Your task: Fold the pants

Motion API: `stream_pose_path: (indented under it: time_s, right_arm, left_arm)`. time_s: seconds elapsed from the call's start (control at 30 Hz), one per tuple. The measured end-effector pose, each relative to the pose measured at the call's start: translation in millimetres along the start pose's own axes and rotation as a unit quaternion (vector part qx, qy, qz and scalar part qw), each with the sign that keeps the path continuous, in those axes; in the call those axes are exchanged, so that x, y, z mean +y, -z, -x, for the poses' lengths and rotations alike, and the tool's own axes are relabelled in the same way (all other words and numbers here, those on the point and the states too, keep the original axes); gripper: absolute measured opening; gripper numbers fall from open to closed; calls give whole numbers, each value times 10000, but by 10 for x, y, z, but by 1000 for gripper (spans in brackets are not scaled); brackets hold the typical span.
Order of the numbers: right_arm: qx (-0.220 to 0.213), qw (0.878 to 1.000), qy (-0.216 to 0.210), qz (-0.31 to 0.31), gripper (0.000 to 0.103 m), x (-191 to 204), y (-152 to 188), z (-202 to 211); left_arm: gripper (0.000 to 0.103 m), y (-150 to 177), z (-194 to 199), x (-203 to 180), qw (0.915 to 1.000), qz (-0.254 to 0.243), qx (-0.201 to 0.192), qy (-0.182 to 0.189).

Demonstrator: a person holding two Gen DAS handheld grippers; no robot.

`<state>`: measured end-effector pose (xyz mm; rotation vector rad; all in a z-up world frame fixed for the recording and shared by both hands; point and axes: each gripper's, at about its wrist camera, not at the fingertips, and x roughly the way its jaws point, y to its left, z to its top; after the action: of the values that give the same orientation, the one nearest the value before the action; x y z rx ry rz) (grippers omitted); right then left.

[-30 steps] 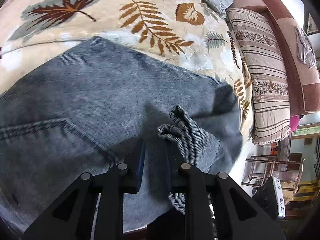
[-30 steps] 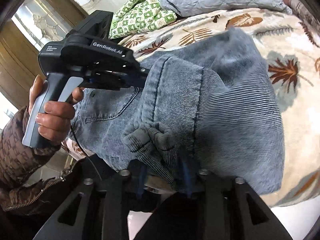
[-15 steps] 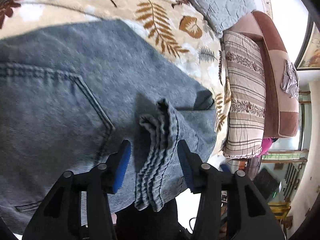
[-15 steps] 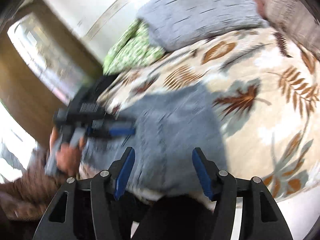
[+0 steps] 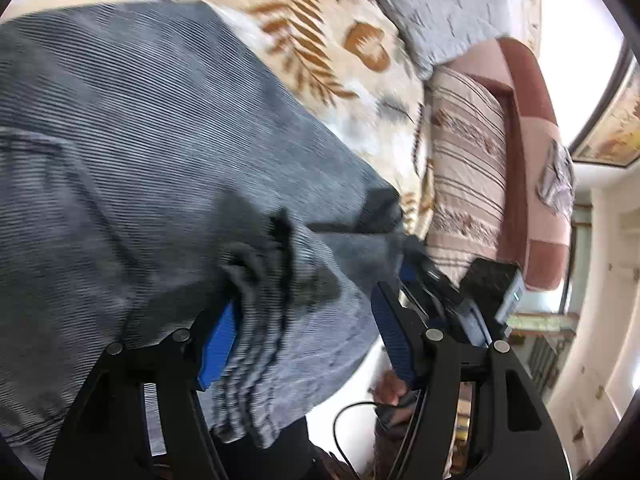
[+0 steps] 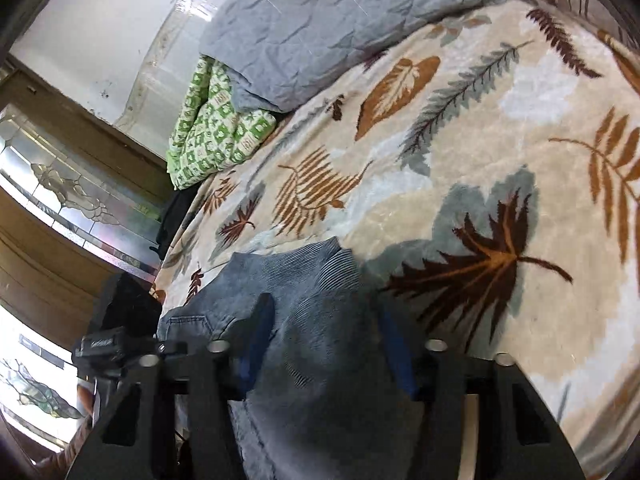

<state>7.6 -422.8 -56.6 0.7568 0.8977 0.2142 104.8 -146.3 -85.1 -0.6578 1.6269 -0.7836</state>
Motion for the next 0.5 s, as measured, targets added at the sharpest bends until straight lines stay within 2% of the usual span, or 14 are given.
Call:
stream_pose_path:
  time_s: [0.03, 0.07, 0.1, 0.13, 0.2, 0.3, 0.4, 0.5]
  right_arm:
    - [67, 10000, -20, -15, 28, -20, -4, -42]
    - [126, 9999, 19, 7, 19, -31, -7, -81]
    - [171, 9998, 59, 76, 16, -28, -9, -106]
    - [178, 9996, 87, 178, 13, -3, -10, -108]
    - [94, 9989, 153, 424, 12, 112, -62, -50]
    - [-243, 9944, 202, 1007, 11, 400, -179, 102]
    - [-185, 9860, 655, 1521, 11, 543, -212, -36]
    - [-37, 9847, 860, 1513, 11, 428, -203, -212]
  left_arm:
    - [62, 9, -20, -27, 10000, -78, 19, -6]
    - [60, 19, -33, -57, 9999, -167, 9, -45]
    - [39, 27, -30, -107, 9995, -286, -71, -135]
    - [11, 19, -10, -154, 9991, -350, -160, -189]
    - [11, -23, 118, -264, 9980, -443, -435, -115]
    - [11, -48, 271, -452, 9897, -935, -894, -605]
    - [11, -19, 245, -401, 9875, -968, -895, -868]
    - [12, 19, 175, -269, 9869, -932, -801, -1043]
